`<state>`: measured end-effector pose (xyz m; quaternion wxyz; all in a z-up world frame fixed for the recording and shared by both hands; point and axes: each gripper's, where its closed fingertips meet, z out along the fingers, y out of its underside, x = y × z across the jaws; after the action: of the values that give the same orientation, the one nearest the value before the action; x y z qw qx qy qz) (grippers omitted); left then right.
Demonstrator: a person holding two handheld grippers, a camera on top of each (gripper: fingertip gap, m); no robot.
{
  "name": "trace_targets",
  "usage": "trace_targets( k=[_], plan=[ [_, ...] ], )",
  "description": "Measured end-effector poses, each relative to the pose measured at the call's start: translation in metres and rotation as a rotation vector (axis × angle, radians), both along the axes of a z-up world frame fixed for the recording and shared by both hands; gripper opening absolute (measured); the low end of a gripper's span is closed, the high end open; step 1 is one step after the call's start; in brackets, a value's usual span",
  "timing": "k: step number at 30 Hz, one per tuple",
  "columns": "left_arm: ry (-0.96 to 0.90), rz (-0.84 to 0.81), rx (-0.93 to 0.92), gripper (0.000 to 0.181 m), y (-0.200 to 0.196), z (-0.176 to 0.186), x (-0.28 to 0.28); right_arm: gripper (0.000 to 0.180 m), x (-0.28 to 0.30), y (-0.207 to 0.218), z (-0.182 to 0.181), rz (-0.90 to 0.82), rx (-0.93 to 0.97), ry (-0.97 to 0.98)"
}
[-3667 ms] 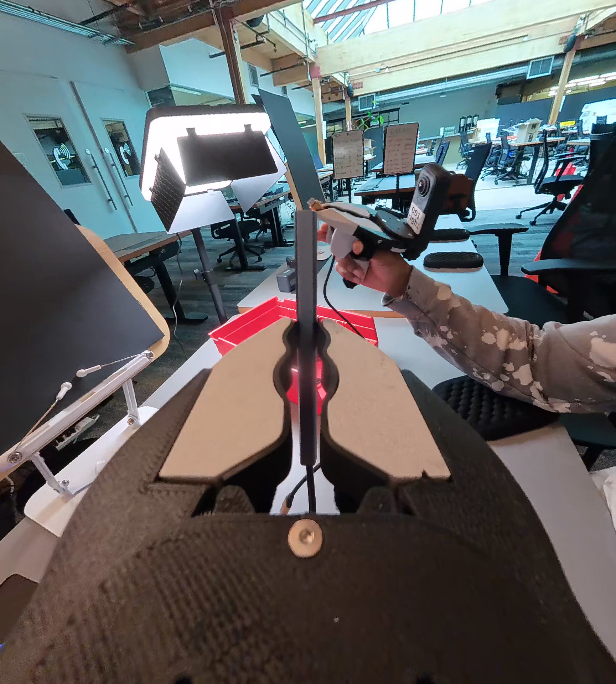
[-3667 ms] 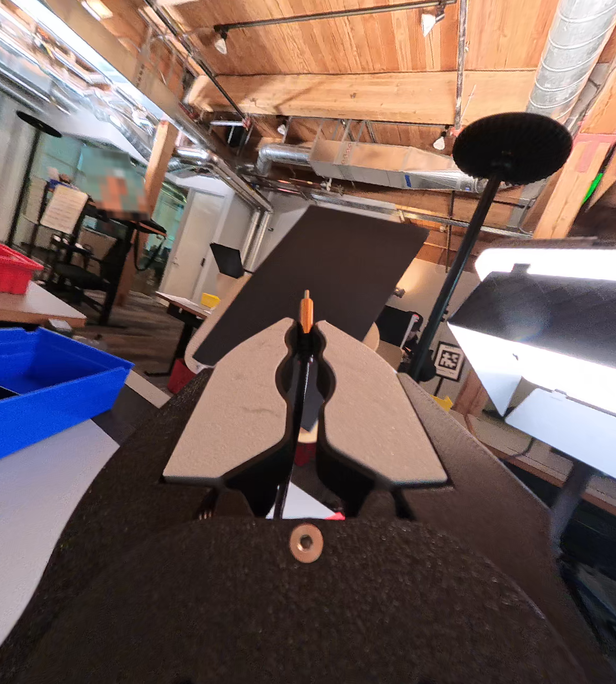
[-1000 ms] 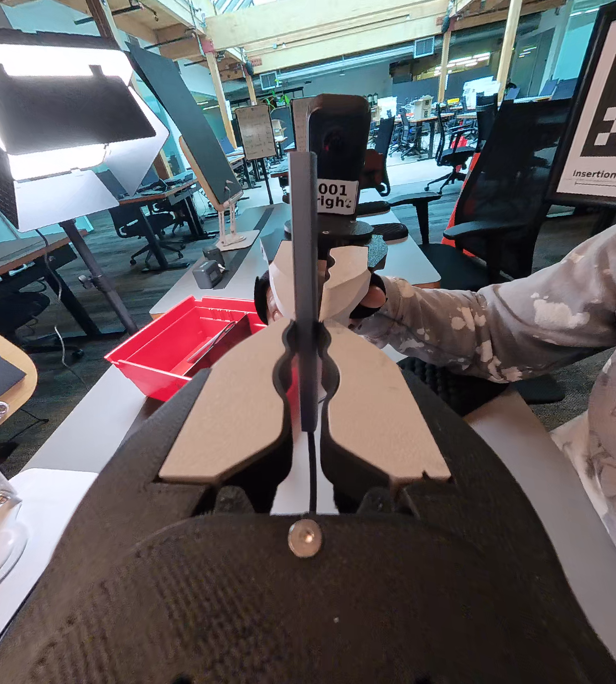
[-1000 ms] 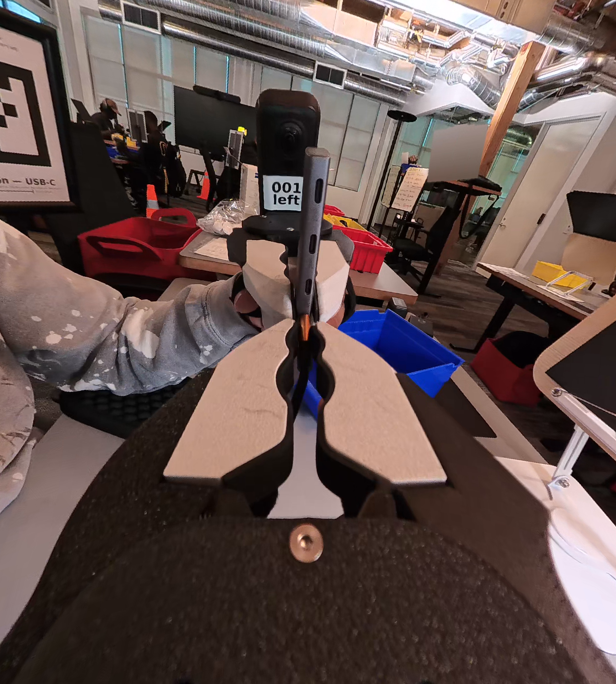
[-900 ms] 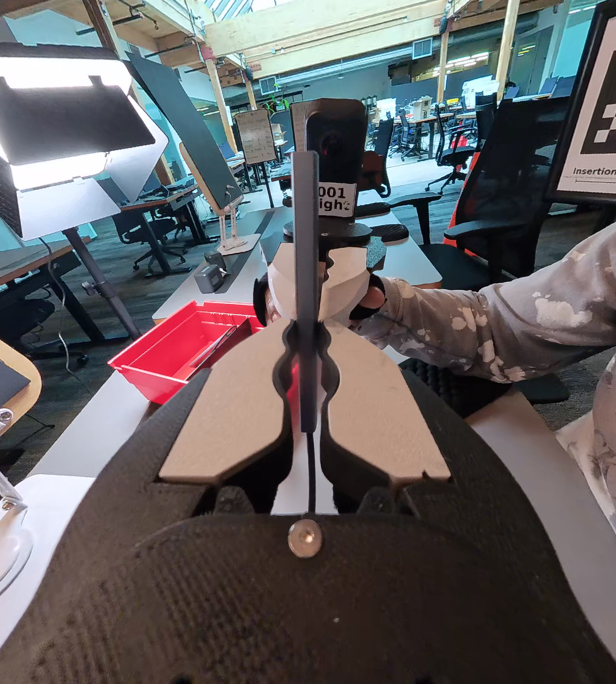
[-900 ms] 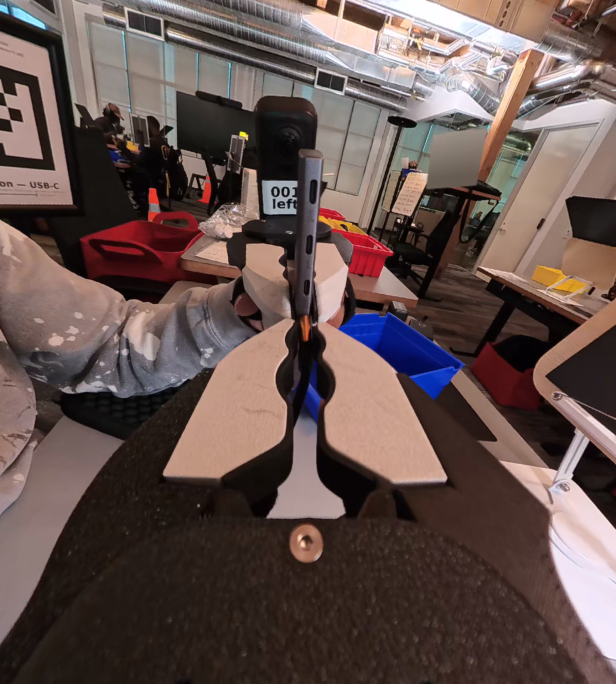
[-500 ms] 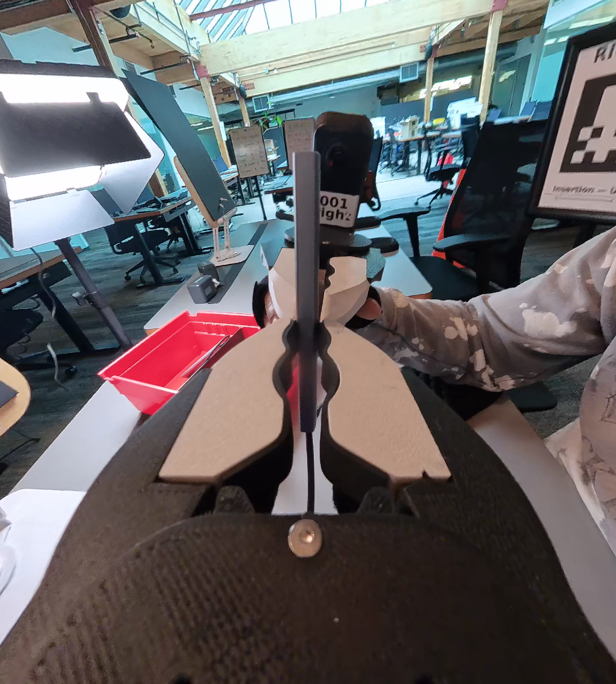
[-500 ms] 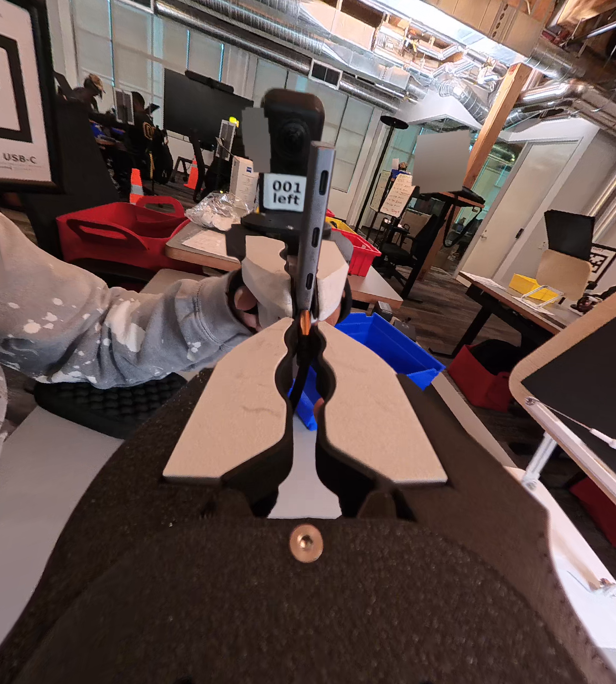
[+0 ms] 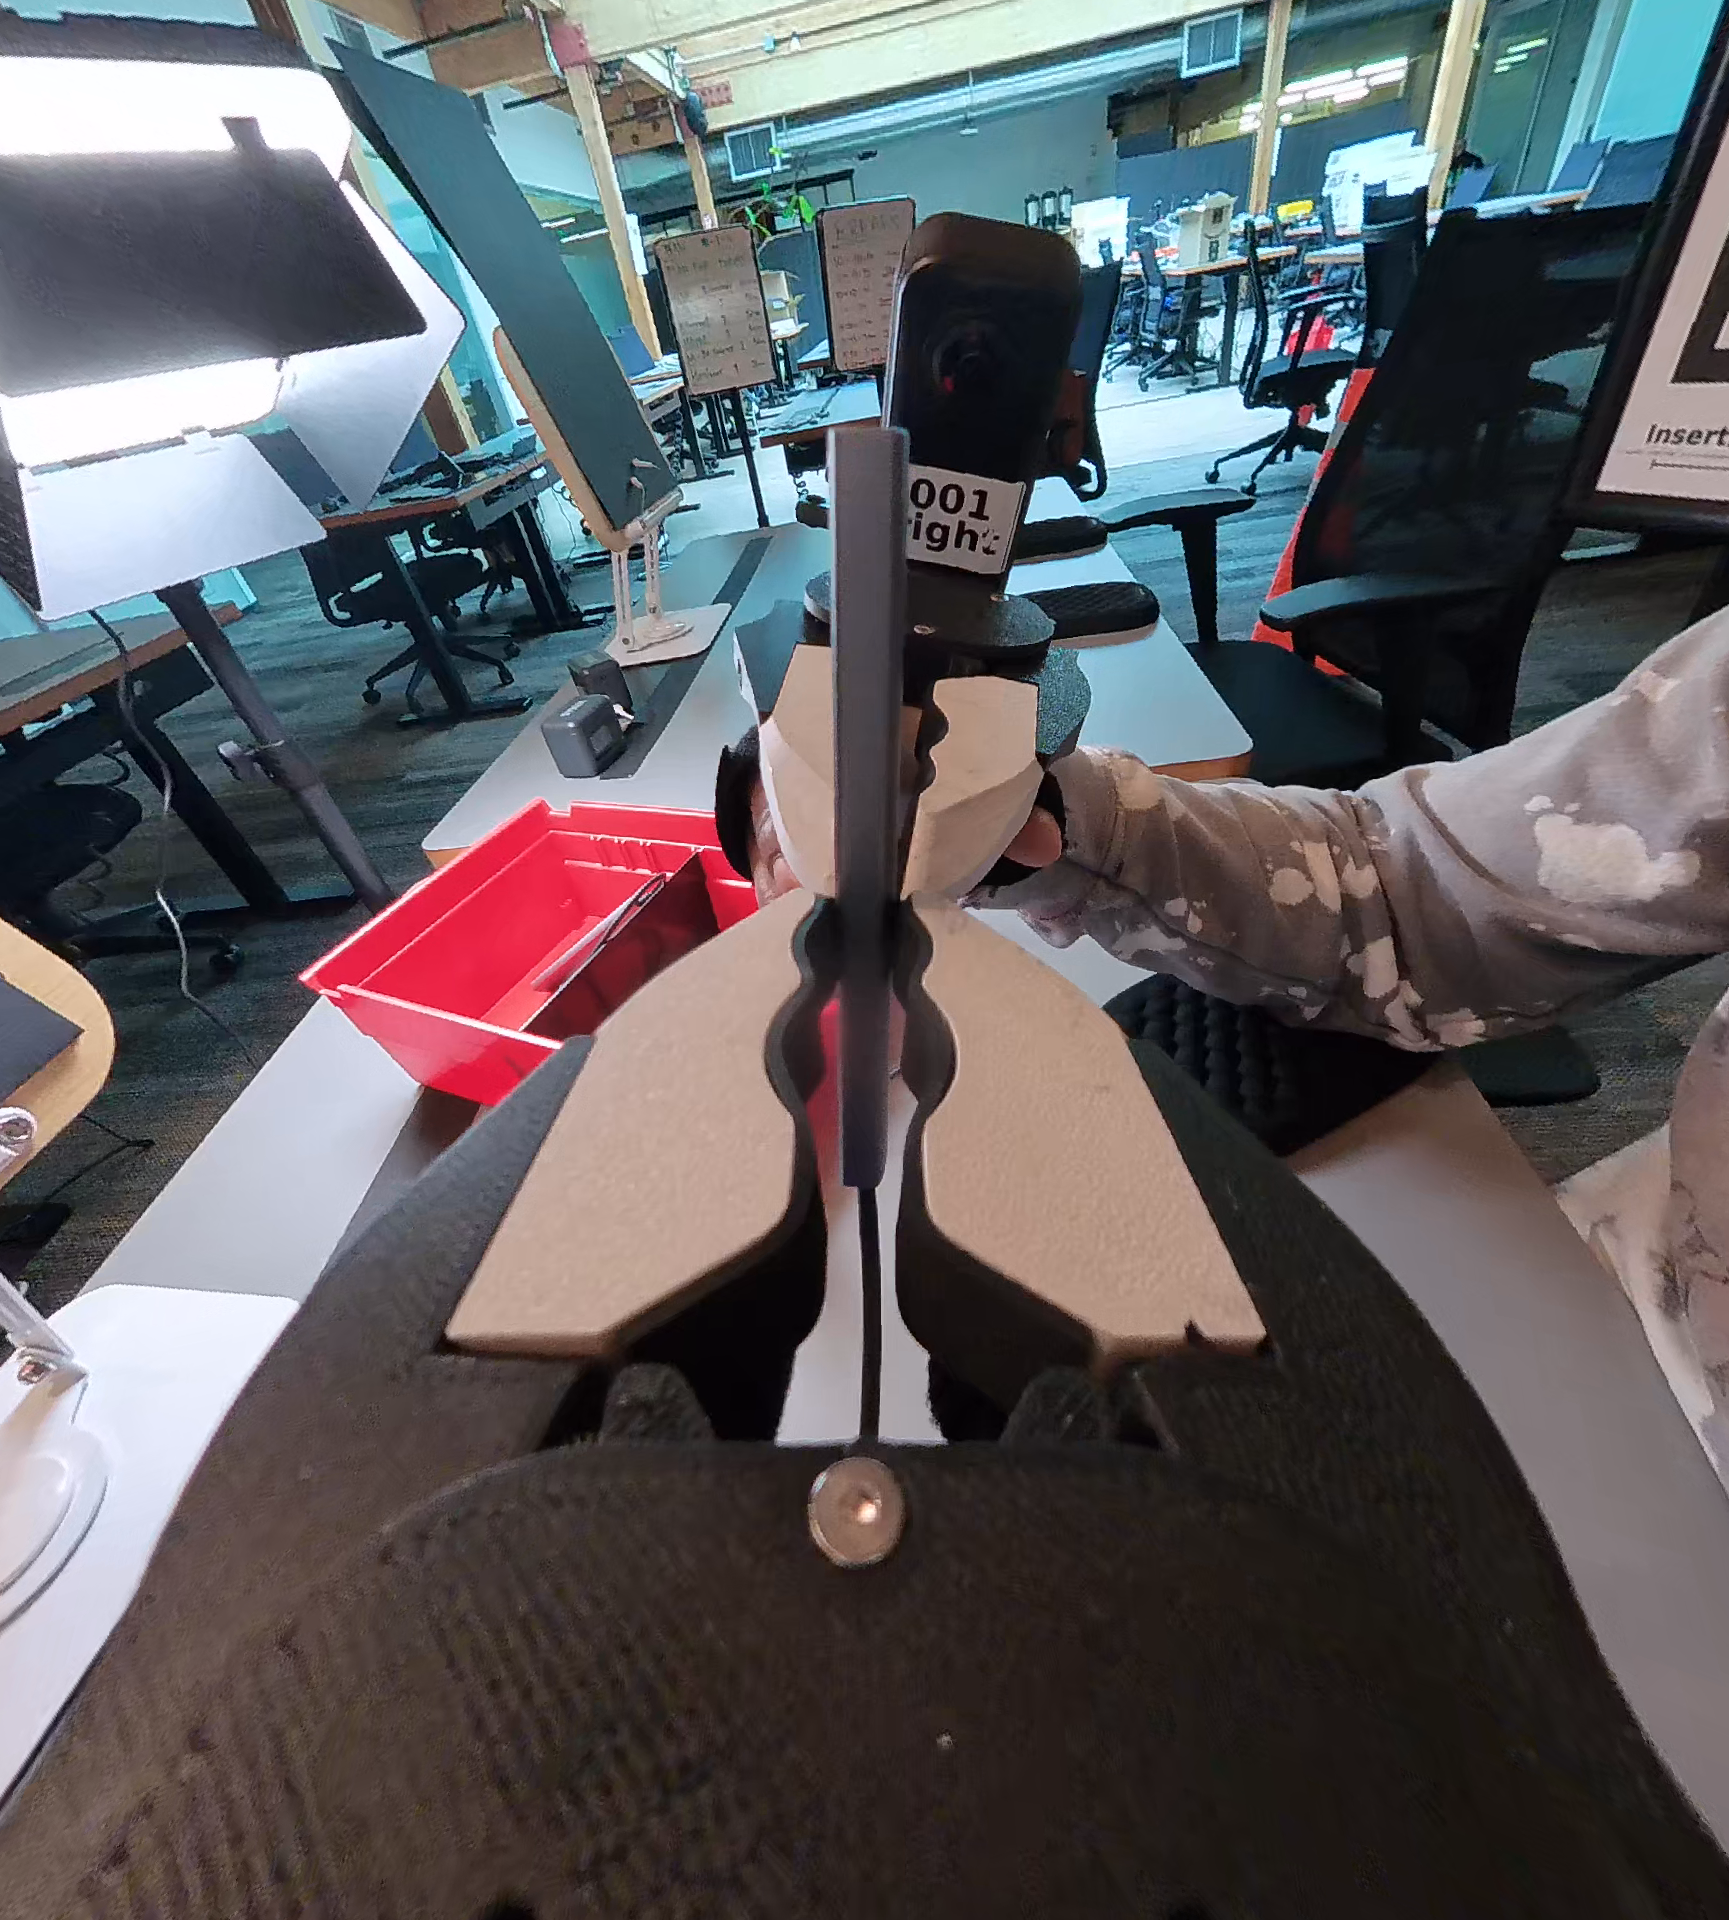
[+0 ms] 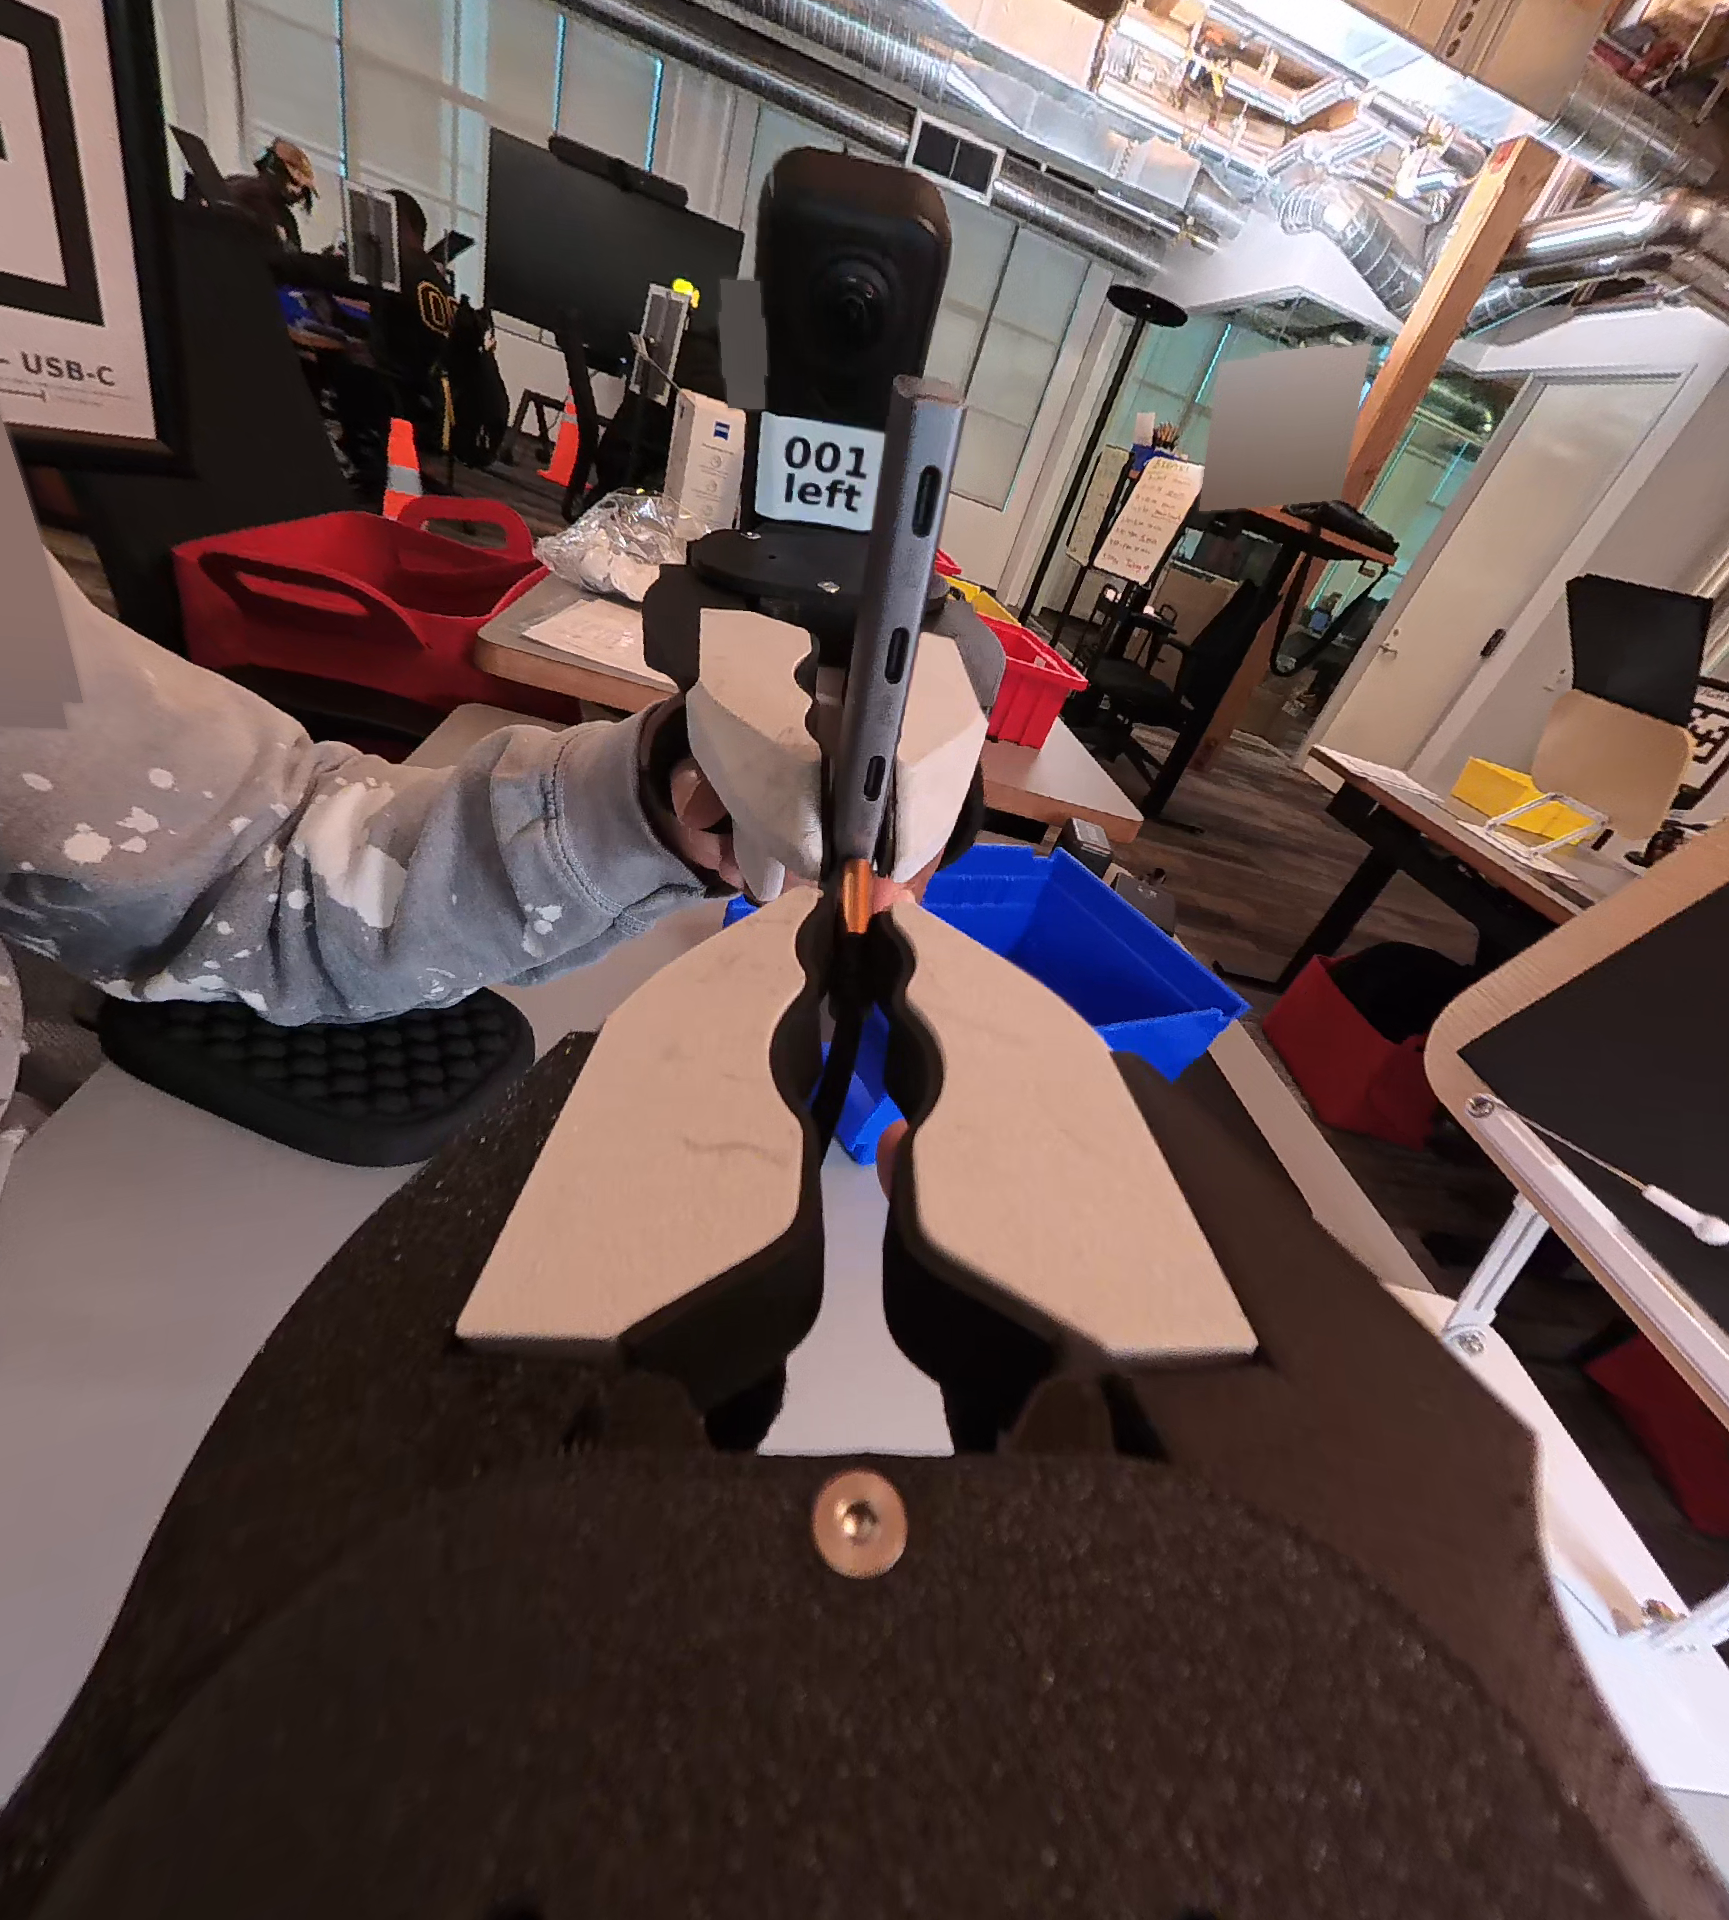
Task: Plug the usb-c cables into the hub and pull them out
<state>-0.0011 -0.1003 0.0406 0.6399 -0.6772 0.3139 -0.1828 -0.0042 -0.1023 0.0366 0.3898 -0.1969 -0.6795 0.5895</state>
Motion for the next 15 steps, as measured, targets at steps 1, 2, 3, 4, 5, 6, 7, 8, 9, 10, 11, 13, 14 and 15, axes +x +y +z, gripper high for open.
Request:
trace_targets(
  k=[1,2,3,4,5,6,7,8,9,10,11,13,14,15],
  plan=[
    [-0.002,0.003,-0.003,0.011,0.001,-0.001,0.000,0.007,0.000,0.002,-0.001,-0.002,0.000,-0.003],
    [-0.019,0.020,0.011,0.011,0.002,0.002,-0.004,0.007,0.001,0.006,-0.001,-0.007,-0.004,-0.005],
    [-0.086,0.057,0.059,0.011,-0.003,0.017,-0.019,0.007,0.008,0.024,0.005,-0.024,-0.043,0.017],
    [-0.192,0.091,0.123,0.011,-0.017,0.040,-0.047,0.007,0.019,0.050,0.016,-0.054,-0.110,0.041],
    [-0.242,0.123,0.170,0.010,-0.037,0.058,-0.074,0.007,0.030,0.073,0.024,-0.100,-0.139,0.067],
    [-0.200,0.175,0.190,0.011,-0.052,0.062,-0.092,0.007,0.039,0.093,0.030,-0.164,-0.145,0.097],
    [-0.143,0.223,0.183,0.011,-0.062,0.061,-0.102,0.007,0.046,0.106,0.036,-0.209,-0.148,0.120],
    [-0.116,0.263,0.184,0.011,-0.067,0.062,-0.108,0.007,0.049,0.116,0.041,-0.254,-0.149,0.137],
    [-0.108,0.284,0.182,0.011,-0.068,0.063,-0.111,0.007,0.049,0.125,0.043,-0.311,-0.141,0.149],
    [-0.109,0.287,0.159,0.011,-0.066,0.060,-0.111,0.007,0.047,0.131,0.043,-0.349,-0.127,0.154],
    [-0.108,0.287,0.130,0.010,-0.061,0.056,-0.110,0.007,0.044,0.135,0.044,-0.384,-0.117,0.159],
    [-0.087,0.300,0.093,0.010,-0.050,0.045,-0.108,0.007,0.038,0.142,0.049,-0.431,-0.102,0.182],
    [-0.082,0.298,0.080,0.010,-0.045,0.042,-0.106,0.007,0.033,0.146,0.052,-0.446,-0.092,0.178],
    [-0.086,0.291,0.072,0.010,-0.042,0.040,-0.104,0.007,0.027,0.152,0.055,-0.466,-0.064,0.166]
  ],
)
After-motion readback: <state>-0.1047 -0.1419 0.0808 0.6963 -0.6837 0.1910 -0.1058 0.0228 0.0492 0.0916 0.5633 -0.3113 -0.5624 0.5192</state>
